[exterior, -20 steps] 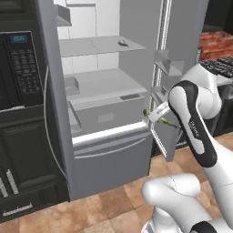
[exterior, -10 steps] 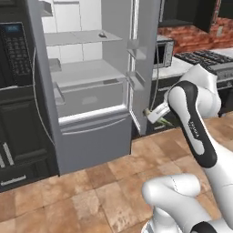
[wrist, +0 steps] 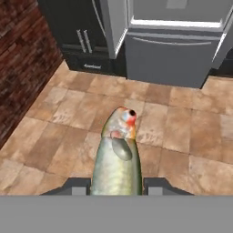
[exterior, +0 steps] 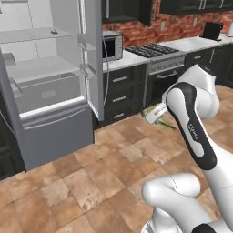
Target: Gather the lemon wedge and tomato from the fridge and place them on a tray on the dining counter. Then gather the fishs from the fridge and place them on the other tray.
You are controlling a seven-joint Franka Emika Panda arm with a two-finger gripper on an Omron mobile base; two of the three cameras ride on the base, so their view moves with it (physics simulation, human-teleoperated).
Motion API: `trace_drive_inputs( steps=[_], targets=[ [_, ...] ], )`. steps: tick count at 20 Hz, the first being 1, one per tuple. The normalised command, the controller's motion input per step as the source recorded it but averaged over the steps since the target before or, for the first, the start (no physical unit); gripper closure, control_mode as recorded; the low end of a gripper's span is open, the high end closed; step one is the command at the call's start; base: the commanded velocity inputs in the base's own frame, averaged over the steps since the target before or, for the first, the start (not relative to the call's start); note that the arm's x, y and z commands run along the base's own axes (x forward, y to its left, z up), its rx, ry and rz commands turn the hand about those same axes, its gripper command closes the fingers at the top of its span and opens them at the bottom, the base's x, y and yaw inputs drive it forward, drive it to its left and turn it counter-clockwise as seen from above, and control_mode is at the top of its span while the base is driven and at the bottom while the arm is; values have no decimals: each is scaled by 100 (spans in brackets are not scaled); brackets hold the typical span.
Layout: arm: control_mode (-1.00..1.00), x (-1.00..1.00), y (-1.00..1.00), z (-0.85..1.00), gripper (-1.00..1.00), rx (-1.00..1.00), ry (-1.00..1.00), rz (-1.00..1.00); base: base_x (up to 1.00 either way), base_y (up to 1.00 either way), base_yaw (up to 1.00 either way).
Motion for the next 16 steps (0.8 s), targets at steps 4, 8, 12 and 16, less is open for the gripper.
trace_drive_inputs(
  steps=[4,8,12,16],
  targets=[
    [100,0,0,0,100,0,0,0,-82,0,-57],
    [100,0,0,0,100,0,0,0,-77,0,-64],
    [100,0,0,0,100,0,0,0,-61,0,-71],
    [100,0,0,0,100,0,0,0,-51,0,-76]
  ],
)
